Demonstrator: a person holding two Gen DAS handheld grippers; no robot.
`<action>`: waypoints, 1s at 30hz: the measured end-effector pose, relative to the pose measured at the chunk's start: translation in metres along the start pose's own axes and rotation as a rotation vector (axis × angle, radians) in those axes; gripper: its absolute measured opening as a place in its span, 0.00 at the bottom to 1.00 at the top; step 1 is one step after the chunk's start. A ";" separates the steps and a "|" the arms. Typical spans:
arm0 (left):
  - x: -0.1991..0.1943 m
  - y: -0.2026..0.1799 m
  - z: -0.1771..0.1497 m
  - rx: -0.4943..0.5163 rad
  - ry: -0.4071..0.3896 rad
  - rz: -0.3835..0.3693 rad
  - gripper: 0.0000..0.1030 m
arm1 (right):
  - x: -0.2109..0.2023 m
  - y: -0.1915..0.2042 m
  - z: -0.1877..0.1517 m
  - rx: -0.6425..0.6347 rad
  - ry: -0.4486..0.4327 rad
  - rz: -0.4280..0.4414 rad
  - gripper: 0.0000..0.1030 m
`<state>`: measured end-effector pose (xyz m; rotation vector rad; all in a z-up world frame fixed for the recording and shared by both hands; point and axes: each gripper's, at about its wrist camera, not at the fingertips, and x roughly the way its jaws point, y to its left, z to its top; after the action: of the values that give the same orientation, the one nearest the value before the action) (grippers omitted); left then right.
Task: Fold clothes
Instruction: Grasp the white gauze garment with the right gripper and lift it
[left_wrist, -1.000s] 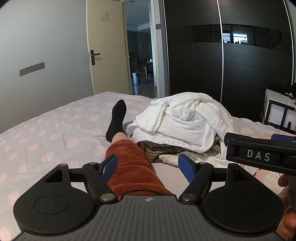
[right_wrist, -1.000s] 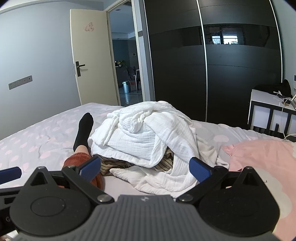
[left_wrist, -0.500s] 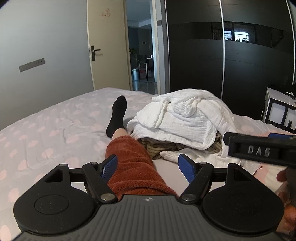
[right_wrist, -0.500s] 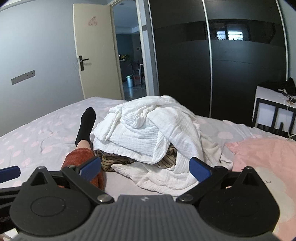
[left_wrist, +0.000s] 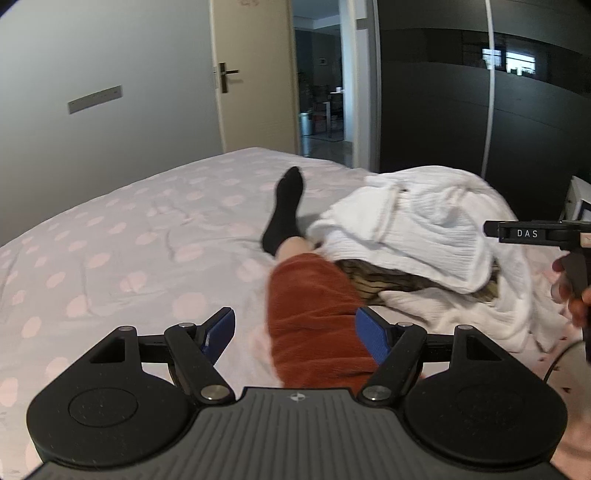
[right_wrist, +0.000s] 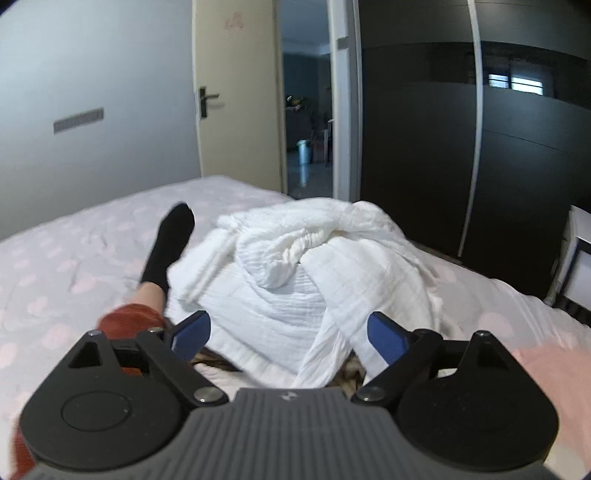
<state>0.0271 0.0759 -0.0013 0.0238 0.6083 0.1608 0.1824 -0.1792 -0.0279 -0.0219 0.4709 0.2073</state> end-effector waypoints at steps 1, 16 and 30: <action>0.003 0.006 0.001 -0.010 0.006 0.011 0.83 | 0.014 -0.002 0.002 -0.017 -0.008 -0.020 0.90; 0.037 0.079 -0.012 -0.144 0.095 0.143 0.83 | 0.164 -0.035 0.068 -0.151 0.014 -0.257 0.68; 0.009 0.133 -0.016 -0.234 0.067 0.243 0.83 | 0.103 0.050 0.190 -0.282 -0.192 -0.094 0.12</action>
<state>0.0062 0.2081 -0.0106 -0.1351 0.6488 0.4693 0.3473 -0.0974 0.0957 -0.2969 0.2460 0.1805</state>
